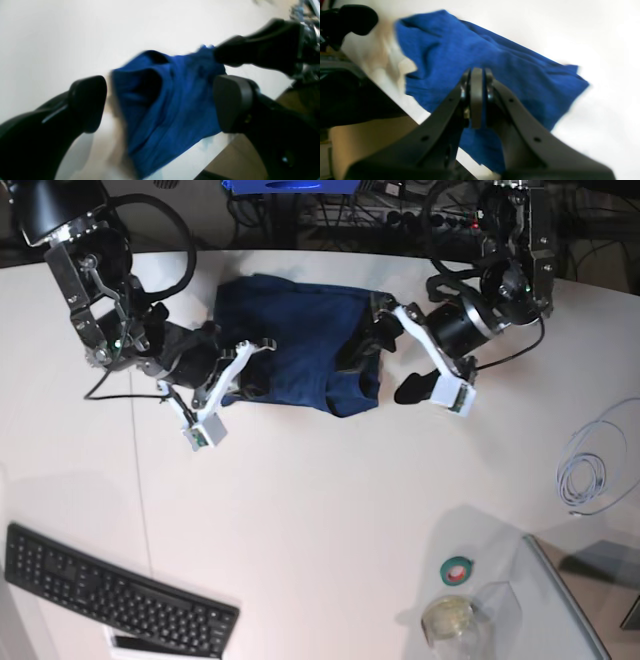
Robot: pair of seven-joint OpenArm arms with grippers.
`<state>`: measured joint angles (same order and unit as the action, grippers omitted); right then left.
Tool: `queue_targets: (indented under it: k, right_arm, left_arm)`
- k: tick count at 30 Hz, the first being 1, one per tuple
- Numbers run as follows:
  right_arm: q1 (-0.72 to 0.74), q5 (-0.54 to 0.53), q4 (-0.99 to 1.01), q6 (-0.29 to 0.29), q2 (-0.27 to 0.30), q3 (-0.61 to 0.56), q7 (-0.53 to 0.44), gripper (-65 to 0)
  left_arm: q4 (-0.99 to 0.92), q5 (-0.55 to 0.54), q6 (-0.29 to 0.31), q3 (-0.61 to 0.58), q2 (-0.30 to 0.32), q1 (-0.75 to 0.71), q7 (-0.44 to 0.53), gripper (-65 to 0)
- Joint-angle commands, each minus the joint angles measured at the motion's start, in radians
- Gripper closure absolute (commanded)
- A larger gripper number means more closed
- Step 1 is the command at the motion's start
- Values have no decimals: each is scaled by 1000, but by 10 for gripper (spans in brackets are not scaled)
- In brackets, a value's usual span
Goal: Layout the t-shirt on the table in an organized manner, then fold the t-shirt properly
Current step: 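Grasp the bundle's sides with both grippers, then lift and fold the bundle over with the left gripper toward the right gripper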
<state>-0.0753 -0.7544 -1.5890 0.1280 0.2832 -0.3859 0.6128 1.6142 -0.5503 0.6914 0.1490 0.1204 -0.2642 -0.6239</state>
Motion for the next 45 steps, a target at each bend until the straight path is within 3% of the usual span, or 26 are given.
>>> queue_targets:
  k: [1,9,17,20,23,24,30,35,41,45]
  right_arm:
    - [9,-15,-15,6,3,5,-18,-20]
    - [-30,-14,-21,6,18,54,-24,-20]
    - [-76,-18,-23,8,18,244,-26,-20]
    - [-93,-18,-23,8,18,299,-26,-20]
    - [-105,-18,-23,8,18,342,-26,-20]
    - [-111,-18,-24,9,18,359,-26,-20]
    - [-137,-18,-49,9,18,439,-26,-20]
    - [-151,-18,-61,9,20,456,-20,-20]
    - [-157,-18,-61,9,20,451,-18,-20]
    - [-157,-20,-61,9,18,448,-18,-20]
  left_arm:
    - [-21,-18,7,-16,5,23,25,-650]
    - [-265,-18,7,-98,2,85,95,-650]
    - [-366,-18,7,-104,-6,107,97,-650]
    - [-371,-18,4,-104,-8,116,97,-342]
    - [-403,-18,-78,-105,-8,144,91,-41]
    - [-415,-18,-103,-105,-8,153,91,0]
    - [-427,-18,-118,-165,20,184,88,0]
    - [-432,-18,-121,-406,124,270,78,0]
    - [-429,-17,-121,-722,261,472,-35,0]
    - [-435,-17,-123,-925,292,616,-35,0]
